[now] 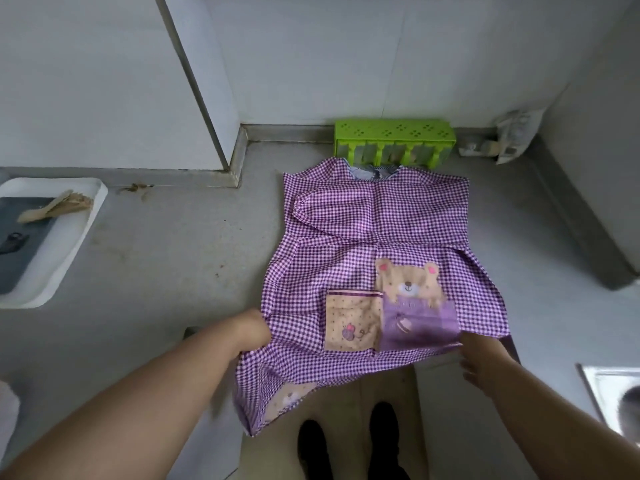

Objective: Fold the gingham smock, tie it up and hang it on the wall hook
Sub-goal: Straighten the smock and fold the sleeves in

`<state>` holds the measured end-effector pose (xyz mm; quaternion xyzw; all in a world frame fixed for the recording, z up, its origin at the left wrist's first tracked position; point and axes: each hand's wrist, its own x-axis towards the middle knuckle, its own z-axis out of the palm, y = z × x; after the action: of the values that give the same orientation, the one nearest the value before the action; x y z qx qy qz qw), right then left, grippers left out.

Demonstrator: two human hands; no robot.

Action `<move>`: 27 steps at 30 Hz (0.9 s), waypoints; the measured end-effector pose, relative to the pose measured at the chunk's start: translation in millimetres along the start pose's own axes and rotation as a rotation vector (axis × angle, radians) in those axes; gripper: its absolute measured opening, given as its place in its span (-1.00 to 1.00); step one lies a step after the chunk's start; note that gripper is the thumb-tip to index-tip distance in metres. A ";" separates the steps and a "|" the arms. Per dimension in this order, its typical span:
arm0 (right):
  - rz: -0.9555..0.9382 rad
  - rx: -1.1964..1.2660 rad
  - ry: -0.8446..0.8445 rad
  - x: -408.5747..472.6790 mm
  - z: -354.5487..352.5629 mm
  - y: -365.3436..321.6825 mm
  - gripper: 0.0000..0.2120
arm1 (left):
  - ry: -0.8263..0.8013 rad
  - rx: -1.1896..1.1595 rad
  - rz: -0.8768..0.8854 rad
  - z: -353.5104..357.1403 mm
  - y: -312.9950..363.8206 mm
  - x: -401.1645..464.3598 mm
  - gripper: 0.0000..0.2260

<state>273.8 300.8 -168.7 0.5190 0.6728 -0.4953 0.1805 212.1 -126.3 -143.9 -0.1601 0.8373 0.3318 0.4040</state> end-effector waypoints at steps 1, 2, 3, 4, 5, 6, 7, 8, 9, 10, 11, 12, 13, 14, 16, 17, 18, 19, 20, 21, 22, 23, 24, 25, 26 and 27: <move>0.065 0.028 -0.027 1.0 -4.1 8.6 -0.82 | 0.005 0.005 -0.005 2.1 -6.9 7.9 -0.83; 0.091 0.039 -0.035 1.7 -6.1 14.8 -0.77 | 0.015 0.022 -0.015 3.3 -15.5 17.1 -0.81; 0.087 0.068 -0.035 2.1 -8.1 17.3 -0.75 | 0.033 0.041 0.001 4.7 -18.2 19.9 -0.78; 0.063 0.086 -0.036 2.7 -10.1 17.5 -0.74 | 0.050 0.059 0.013 7.2 -27.3 32.9 -0.74; 0.044 0.075 -0.026 6.1 -11.0 16.0 -0.73 | 0.061 0.061 0.041 8.6 -29.1 32.9 -0.72; 0.029 0.028 0.016 11.1 -12.3 14.1 -0.71 | 0.081 0.055 0.062 9.9 -27.8 29.3 -0.70; 0.016 -0.003 0.060 16.0 -15.2 12.6 -0.68 | 0.110 0.044 0.092 11.3 -18.9 17.1 -0.70; 0.001 -0.008 0.084 19.1 -18.0 11.7 -0.67 | 0.135 0.042 0.102 13.6 -21.8 20.6 -0.71; -0.028 0.014 0.095 26.8 -19.6 12.6 -0.68 | 0.151 0.026 0.122 15.6 -23.6 23.0 -0.71; -0.055 0.036 0.097 28.1 -20.0 12.4 -0.70 | 0.173 0.005 0.134 15.3 -25.1 22.7 -0.71; -0.073 0.056 0.092 31.6 -20.5 13.8 -0.71 | 0.199 -0.004 0.135 15.7 -27.2 25.6 -0.72; -0.073 0.071 0.064 33.0 -22.0 15.0 -0.73 | 0.223 -0.016 0.116 15.1 -26.1 25.5 -0.73; -0.067 0.084 0.037 36.0 -22.7 15.9 -0.74 | 0.233 -0.024 0.107 14.3 -19.7 18.1 -0.73; -0.055 0.088 0.024 36.5 -23.1 15.4 -0.73 | 0.224 -0.051 0.098 13.2 -17.7 15.7 -0.72; -0.032 0.096 0.007 39.7 -23.3 14.2 -0.71 | 0.180 -0.149 0.084 13.7 -0.2 -5.8 -0.74; -0.023 0.105 0.002 40.0 -23.0 14.1 -0.71 | 0.140 -0.212 0.059 14.5 7.6 -13.9 -0.80; -0.012 0.109 0.001 35.6 -22.8 13.3 -0.73 | 0.093 -0.264 0.008 14.8 10.6 -18.1 -0.87; -0.012 0.117 0.006 35.6 -21.8 14.5 -0.76 | 0.049 -0.309 -0.045 15.9 12.7 -21.5 -0.92; -0.011 0.107 0.014 33.8 -22.3 15.4 -0.79 | 0.009 -0.341 -0.104 16.9 13.6 -24.4 -0.90; -0.024 0.091 0.008 35.7 -23.0 17.6 -0.79 | -0.029 -0.351 -0.135 17.5 13.1 -26.4 -0.83; -0.044 0.056 -0.005 34.4 -24.3 18.6 -0.79 | -0.067 -0.348 -0.143 17.5 13.6 -28.3 -0.77; -0.083 0.025 -0.012 34.2 -26.2 19.6 -0.78 | -0.083 -0.334 -0.134 17.9 15.4 -30.5 -0.73; -0.131 -0.005 -0.007 29.9 -28.0 18.0 -0.78 | -0.084 -0.312 -0.131 17.8 15.6 -30.1 -0.71; -0.180 -0.036 -0.002 27.5 -29.2 16.7 -0.81 | -0.085 -0.286 -0.122 17.8 16.0 -30.5 -0.70; -0.212 -0.076 -0.002 24.9 -31.8 15.6 -0.85 | -0.079 -0.278 -0.112 18.6 15.3 -29.4 -0.69; -0.234 -0.136 0.001 26.0 -32.6 15.7 -0.85 | -0.082 -0.257 -0.101 18.1 15.9 -30.5 -0.67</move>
<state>286.2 341.7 -181.4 0.4240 0.7608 -0.4659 0.1559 232.9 -102.4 -121.4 -0.2388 0.7615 0.4218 0.4303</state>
